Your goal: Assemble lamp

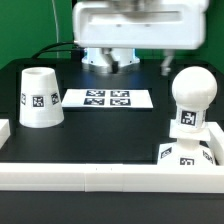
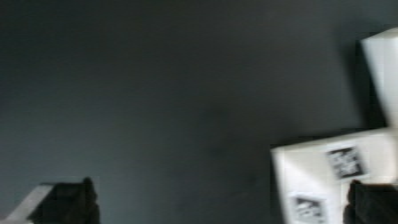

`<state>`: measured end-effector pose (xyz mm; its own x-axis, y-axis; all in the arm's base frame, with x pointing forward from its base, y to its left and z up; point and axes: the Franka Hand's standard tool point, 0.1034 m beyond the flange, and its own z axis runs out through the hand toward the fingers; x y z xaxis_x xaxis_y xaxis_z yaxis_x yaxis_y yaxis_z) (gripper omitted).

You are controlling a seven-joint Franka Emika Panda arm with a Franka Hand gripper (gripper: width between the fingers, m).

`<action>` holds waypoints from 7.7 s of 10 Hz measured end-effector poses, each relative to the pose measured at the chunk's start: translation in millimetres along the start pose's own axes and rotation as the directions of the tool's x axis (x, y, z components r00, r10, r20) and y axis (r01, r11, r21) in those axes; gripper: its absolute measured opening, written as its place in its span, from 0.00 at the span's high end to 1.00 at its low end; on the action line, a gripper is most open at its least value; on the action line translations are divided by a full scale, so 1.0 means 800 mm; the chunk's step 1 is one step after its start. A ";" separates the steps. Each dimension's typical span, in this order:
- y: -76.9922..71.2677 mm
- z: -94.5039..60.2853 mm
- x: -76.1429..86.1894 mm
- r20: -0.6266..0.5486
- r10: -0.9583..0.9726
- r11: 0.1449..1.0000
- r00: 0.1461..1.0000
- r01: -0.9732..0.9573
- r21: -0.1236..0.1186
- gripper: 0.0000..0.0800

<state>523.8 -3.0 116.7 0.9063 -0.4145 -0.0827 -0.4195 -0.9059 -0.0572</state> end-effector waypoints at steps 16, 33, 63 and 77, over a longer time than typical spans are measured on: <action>0.161 -0.006 -0.054 0.029 -0.248 0.969 0.968 0.248 0.005 0.13; 0.182 0.040 -0.049 0.061 -0.324 0.945 0.944 0.326 -0.024 0.91; -0.135 -0.151 0.049 -0.014 -0.048 0.984 0.999 0.050 0.170 0.94; -0.160 -0.082 0.047 0.010 -0.058 0.989 0.998 0.056 0.137 0.35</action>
Offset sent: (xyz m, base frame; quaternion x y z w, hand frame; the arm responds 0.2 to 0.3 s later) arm 0.0000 0.0000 0.0000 0.0000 0.0000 0.0000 1.0000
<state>615.0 92.1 186.0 0.9284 -0.3607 -0.0888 -0.3714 -0.9073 -0.1971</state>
